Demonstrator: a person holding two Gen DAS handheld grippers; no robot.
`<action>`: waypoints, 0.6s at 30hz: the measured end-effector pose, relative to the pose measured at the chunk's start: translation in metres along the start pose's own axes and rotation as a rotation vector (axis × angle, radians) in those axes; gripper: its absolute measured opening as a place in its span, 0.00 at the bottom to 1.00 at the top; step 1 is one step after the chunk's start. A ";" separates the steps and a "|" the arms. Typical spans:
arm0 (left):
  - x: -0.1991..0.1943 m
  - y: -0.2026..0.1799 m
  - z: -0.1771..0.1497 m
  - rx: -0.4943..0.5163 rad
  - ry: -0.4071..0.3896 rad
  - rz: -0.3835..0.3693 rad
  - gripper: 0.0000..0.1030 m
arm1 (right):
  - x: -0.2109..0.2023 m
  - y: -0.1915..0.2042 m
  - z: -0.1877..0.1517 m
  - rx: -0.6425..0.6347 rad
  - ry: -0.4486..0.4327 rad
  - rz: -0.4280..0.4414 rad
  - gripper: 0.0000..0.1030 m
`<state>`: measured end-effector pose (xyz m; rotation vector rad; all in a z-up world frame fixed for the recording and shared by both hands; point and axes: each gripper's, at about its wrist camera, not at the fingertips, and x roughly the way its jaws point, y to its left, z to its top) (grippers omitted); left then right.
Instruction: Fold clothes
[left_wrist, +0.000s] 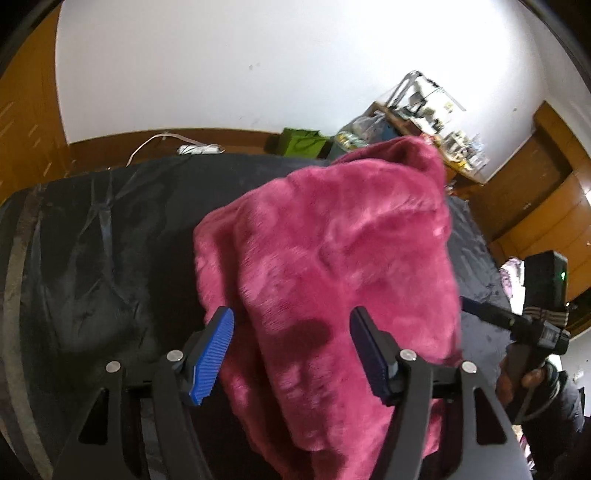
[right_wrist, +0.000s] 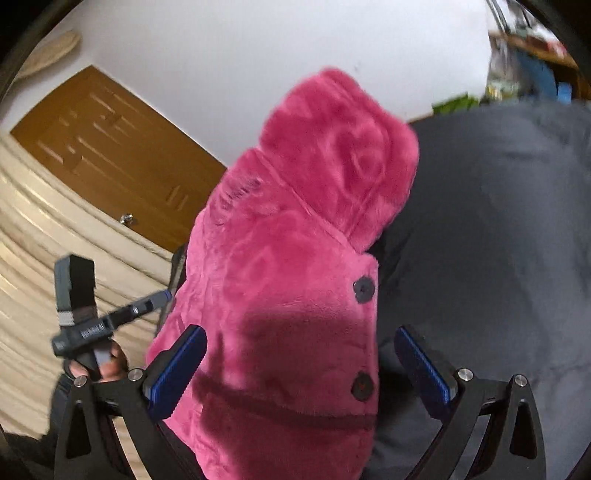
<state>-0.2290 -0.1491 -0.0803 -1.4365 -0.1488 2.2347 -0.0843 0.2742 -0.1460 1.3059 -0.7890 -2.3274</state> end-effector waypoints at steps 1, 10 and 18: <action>0.005 0.007 -0.001 -0.032 0.015 -0.008 0.68 | 0.006 -0.003 0.001 0.011 0.018 0.025 1.00; 0.031 0.037 -0.005 -0.178 0.092 -0.126 0.82 | 0.040 -0.009 0.002 0.021 0.119 0.070 1.00; 0.053 0.055 -0.007 -0.269 0.154 -0.224 0.97 | 0.054 -0.023 0.001 0.085 0.175 0.145 1.00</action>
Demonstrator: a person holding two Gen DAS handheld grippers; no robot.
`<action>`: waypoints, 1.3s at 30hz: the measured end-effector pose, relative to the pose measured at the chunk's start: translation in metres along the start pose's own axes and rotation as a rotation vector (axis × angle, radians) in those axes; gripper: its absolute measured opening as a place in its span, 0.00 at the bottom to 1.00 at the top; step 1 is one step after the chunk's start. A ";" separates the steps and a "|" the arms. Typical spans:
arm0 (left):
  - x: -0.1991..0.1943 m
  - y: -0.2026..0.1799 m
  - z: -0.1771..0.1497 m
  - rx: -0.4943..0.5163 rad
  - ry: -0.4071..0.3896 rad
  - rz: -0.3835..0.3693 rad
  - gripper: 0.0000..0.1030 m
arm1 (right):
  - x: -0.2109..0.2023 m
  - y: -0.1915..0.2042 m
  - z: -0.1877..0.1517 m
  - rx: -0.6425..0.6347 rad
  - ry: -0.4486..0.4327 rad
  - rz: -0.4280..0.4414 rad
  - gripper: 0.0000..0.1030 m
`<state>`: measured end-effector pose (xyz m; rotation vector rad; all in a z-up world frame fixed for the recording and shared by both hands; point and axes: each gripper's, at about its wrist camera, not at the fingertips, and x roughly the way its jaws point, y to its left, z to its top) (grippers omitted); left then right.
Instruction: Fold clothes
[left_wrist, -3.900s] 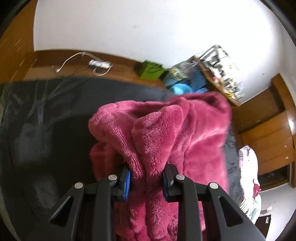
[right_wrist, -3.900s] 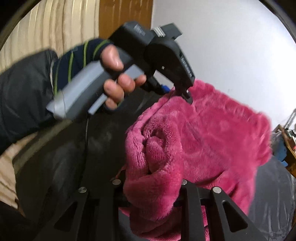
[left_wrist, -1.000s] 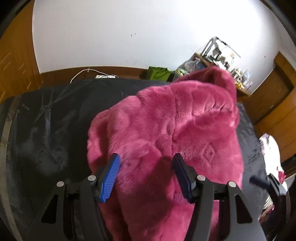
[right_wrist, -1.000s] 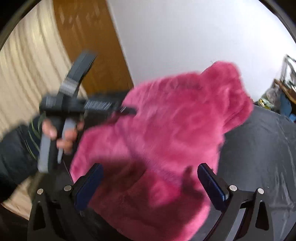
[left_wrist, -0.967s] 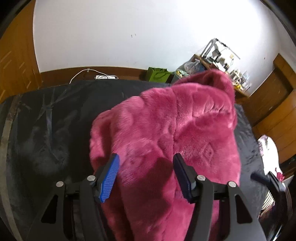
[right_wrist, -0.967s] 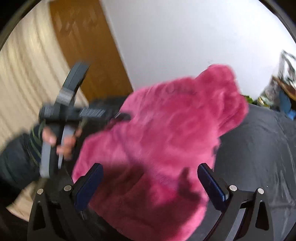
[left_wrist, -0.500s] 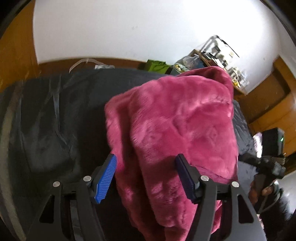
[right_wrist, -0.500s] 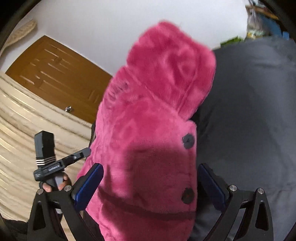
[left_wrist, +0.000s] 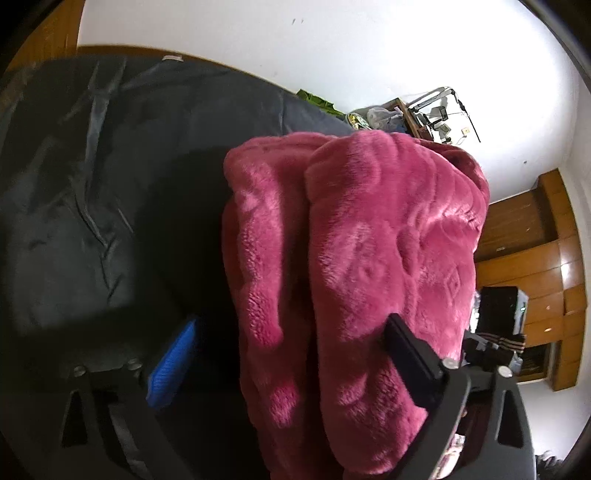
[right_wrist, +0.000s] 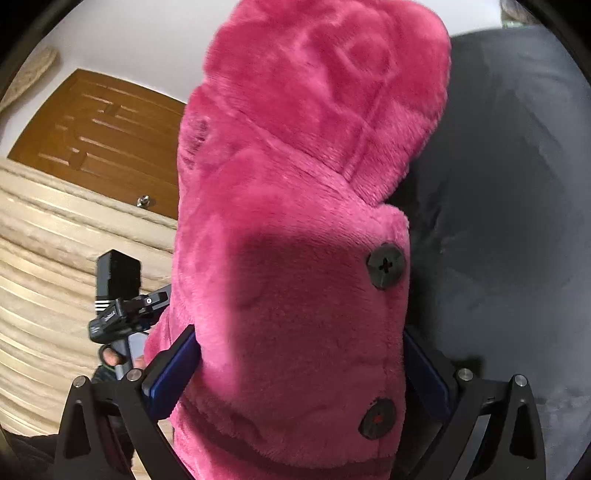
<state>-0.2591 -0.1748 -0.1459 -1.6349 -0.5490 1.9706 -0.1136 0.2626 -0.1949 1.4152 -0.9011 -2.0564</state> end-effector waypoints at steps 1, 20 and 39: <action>0.001 0.002 0.000 -0.007 0.006 -0.010 0.98 | 0.002 -0.002 0.000 0.010 0.006 0.010 1.00; 0.026 0.021 0.000 -0.091 0.049 -0.203 0.99 | 0.032 -0.006 -0.007 0.080 0.071 0.147 1.00; 0.023 -0.073 -0.029 -0.002 -0.010 -0.234 0.64 | -0.037 0.056 -0.045 -0.061 -0.091 0.071 0.71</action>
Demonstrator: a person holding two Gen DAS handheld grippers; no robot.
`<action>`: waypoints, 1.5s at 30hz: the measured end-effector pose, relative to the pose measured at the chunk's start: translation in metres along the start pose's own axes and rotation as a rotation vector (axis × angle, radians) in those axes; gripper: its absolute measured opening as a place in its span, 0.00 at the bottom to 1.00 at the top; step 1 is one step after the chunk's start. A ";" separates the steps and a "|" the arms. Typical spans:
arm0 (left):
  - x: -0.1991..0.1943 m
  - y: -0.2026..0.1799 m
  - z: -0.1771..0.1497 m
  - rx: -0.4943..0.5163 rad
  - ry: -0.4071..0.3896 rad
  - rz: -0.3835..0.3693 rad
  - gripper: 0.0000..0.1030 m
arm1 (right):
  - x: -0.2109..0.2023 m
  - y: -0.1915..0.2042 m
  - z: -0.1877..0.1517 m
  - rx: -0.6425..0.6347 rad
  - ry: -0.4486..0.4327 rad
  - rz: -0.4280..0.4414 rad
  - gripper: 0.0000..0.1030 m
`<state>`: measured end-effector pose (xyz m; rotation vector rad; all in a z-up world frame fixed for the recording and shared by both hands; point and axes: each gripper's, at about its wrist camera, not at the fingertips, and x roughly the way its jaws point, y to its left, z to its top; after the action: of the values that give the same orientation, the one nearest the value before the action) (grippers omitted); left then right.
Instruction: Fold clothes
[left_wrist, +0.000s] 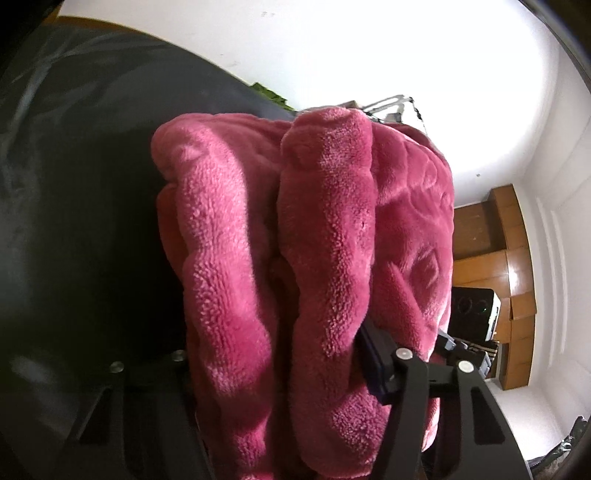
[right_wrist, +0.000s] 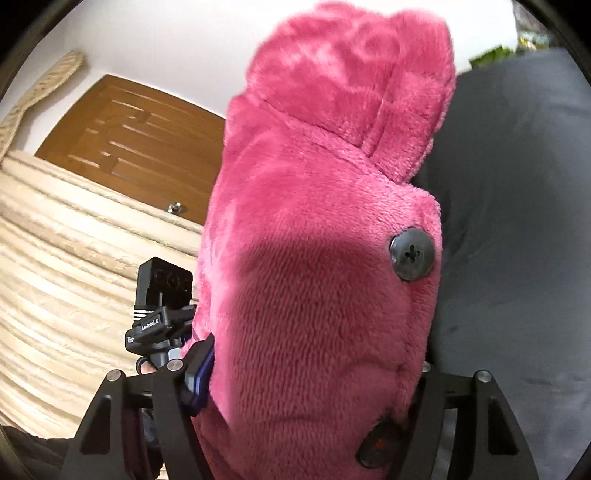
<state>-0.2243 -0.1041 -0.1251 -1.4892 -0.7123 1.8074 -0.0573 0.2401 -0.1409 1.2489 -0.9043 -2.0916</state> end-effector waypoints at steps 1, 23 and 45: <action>0.006 -0.012 -0.003 0.009 -0.003 -0.008 0.64 | -0.009 0.001 -0.005 -0.003 -0.010 0.000 0.71; 0.291 -0.255 -0.073 0.132 0.107 -0.004 0.64 | -0.263 -0.174 -0.015 0.073 -0.147 -0.158 0.71; 0.295 -0.330 -0.091 0.451 -0.088 0.324 0.75 | -0.298 -0.158 -0.049 -0.268 -0.281 -0.770 0.91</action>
<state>-0.1160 0.3311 -0.0691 -1.2745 -0.0824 2.1100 0.0976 0.5429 -0.1190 1.2997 -0.2163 -2.9205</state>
